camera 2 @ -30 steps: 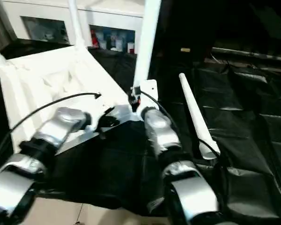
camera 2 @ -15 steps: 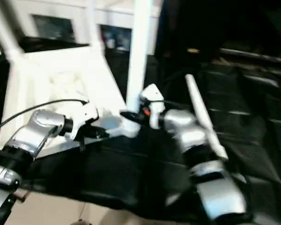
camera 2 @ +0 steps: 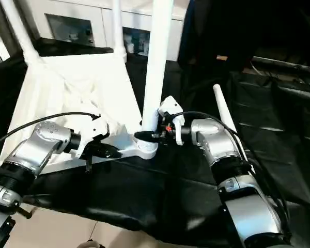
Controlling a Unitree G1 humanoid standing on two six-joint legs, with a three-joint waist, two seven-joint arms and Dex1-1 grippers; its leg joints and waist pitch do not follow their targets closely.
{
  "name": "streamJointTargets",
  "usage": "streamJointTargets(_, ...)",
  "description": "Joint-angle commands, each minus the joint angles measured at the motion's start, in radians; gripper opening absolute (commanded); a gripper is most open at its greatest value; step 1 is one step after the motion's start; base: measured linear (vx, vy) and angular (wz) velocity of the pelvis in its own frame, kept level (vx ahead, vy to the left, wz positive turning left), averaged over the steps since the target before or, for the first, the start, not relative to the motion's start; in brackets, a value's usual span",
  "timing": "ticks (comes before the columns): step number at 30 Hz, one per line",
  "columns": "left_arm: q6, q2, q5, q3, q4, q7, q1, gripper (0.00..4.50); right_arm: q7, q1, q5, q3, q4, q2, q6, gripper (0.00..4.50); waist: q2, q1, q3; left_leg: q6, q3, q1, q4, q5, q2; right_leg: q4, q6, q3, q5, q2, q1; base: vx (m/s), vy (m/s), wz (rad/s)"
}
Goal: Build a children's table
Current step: Rotate leg to tighten
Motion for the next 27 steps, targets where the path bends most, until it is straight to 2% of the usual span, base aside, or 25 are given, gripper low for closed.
streamJointTargets(1, -0.016, -0.026, -0.027, 0.009, -0.049, -0.021, -0.045, 0.0, -0.172, 0.052, -0.076, 0.004, 0.152, 0.002, 0.087, 1.89, 0.017, -0.006, -0.05, 0.001, 0.011, 0.006, -0.062, -0.195, 0.008, -0.058, -0.253, 0.037, -0.013, -0.063, 0.042, 0.0, 0.0, 0.0)
streamJointTargets(2, -0.014, -0.029, -0.023, 0.01, -0.044, -0.011, -0.047, 0.0, -0.207, 0.049, -0.077, -0.005, 0.161, 0.009, 0.088, 1.89, 0.017, -0.008, -0.048, -0.005, 0.008, 0.006, -0.065, -0.203, 0.008, -0.061, -0.249, 0.037, -0.035, -0.065, 0.043, 0.0, 0.0, 0.0)
streamJointTargets(3, -0.006, -0.045, -0.009, 0.013, -0.023, 0.034, -0.059, 0.0, -0.34, 0.04, -0.082, -0.033, 0.196, 0.032, 0.096, 1.89, 0.017, -0.011, -0.046, -0.015, 0.007, 0.007, -0.068, -0.229, 0.007, -0.067, -0.235, 0.037, -0.096, -0.064, 0.042, 0.0, 0.0, 0.0)
streamJointTargets(4, 0.004, -0.058, -0.002, 0.017, -0.009, 0.067, -0.069, 0.0, -0.415, 0.038, -0.084, -0.048, 0.212, 0.045, 0.101, 1.89, 0.016, -0.015, -0.042, -0.027, 0.008, 0.011, -0.07, -0.26, 0.006, -0.074, -0.223, 0.039, -0.167, -0.065, 0.034, 0.0, 0.0, 0.0)
streamJointTargets(6, 0.027, -0.09, 0.016, 0.025, 0.032, 0.146, -0.099, 0.0, -0.554, 0.04, -0.091, -0.069, 0.23, 0.075, 0.095, 1.89, 0.017, -0.02, -0.042, -0.042, 0.004, 0.012, -0.073, -0.282, 0.006, -0.081, -0.197, 0.041, -0.246, -0.068, 0.035, 0.0, 0.0, 0.0)
streamJointTargets(7, 0.027, -0.09, 0.016, 0.025, 0.032, 0.146, -0.099, 0.0, -0.554, 0.04, -0.091, -0.069, 0.23, 0.075, 0.095, 1.89, 0.016, -0.025, -0.042, -0.047, 0.003, 0.01, -0.074, -0.28, 0.005, -0.082, -0.188, 0.042, -0.255, -0.068, 0.033, 0.0, 0.0, 0.0)
streamJointTargets(10, 0.075, -0.148, 0.051, 0.049, 0.128, 0.312, -0.161, 0.0, -0.745, 0.045, -0.074, -0.115, 0.245, 0.143, 0.109, 1.89, 0.015, -0.034, -0.043, -0.043, 0.003, 0.009, -0.071, -0.269, 0.003, -0.082, -0.186, 0.042, -0.235, -0.064, 0.031, 0.0, 0.0, 0.0)
streamJointTargets(14, 0.094, -0.212, 0.07, 0.066, 0.211, 0.442, -0.212, 0.0, -0.929, 0.039, -0.042, -0.159, 0.284, 0.232, 0.129, 1.89, 0.015, -0.033, -0.044, -0.039, 0.005, 0.007, -0.07, -0.268, 0.0, -0.086, -0.179, 0.042, -0.242, -0.065, 0.029, 0.0, 0.0, 0.0)
streamJointTargets(15, 0.099, -0.229, 0.07, 0.069, 0.224, 0.462, -0.22, 0.0, -0.964, 0.034, -0.032, -0.168, 0.296, 0.254, 0.132, 1.89, 0.018, -0.034, -0.043, -0.041, 0.003, 0.008, -0.071, -0.285, 0.0, -0.089, -0.174, 0.042, -0.26, -0.065, 0.026, 0.0, 0.0, 0.0)
streamJointTargets(16, 0.099, -0.229, 0.07, 0.069, 0.224, 0.462, -0.22, 0.0, -0.964, 0.034, -0.032, -0.168, 0.296, 0.254, 0.132, 1.89, 0.017, -0.034, -0.043, -0.042, 0.003, 0.01, -0.073, -0.293, 0.002, -0.09, -0.172, 0.041, -0.266, -0.065, 0.026, 0.0, 0.0, 0.0)
streamJointTargets(17, 0.107, -0.266, 0.069, 0.07, 0.236, 0.488, -0.227, 0.0, -1.03, 0.019, -0.028, -0.173, 0.32, 0.298, 0.132, 1.89, 0.017, -0.033, -0.043, -0.042, 0.001, 0.009, -0.074, -0.294, 0.002, -0.09, -0.17, 0.041, -0.263, -0.065, 0.028, 0.0, 0.0, 0.0)
streamJointTargets(21, 0.105, -0.297, 0.067, 0.065, 0.252, 0.507, -0.232, 0.0, -1.076, 0.001, -0.043, -0.175, 0.333, 0.331, 0.147, 1.89, 0.022, -0.036, -0.043, -0.045, 0.001, 0.008, -0.075, -0.312, 0.001, -0.089, -0.165, 0.042, -0.244, -0.063, 0.025, 0.0, 0.0, 0.0)
streamJointTargets(24, 0.101, -0.299, 0.068, 0.062, 0.26, 0.508, -0.232, 0.0, -1.079, -0.002, -0.054, -0.169, 0.335, 0.334, 0.152, 1.89, 0.02, -0.036, -0.043, -0.044, 0.002, 0.007, -0.075, -0.312, 0.0, -0.089, -0.164, 0.043, -0.229, -0.062, 0.026, 0.0, 0.0, 0.0)
streamJointTargets(27, 0.095, -0.298, 0.07, 0.063, 0.27, 0.509, -0.234, 0.0, -1.08, -0.005, -0.055, -0.172, 0.34, 0.337, 0.146, 1.89, 0.021, -0.036, -0.041, -0.041, 0.001, 0.009, -0.076, -0.331, 0.001, -0.092, -0.156, 0.042, -0.259, -0.063, 0.024, 0.0, 0.0, 0.0)
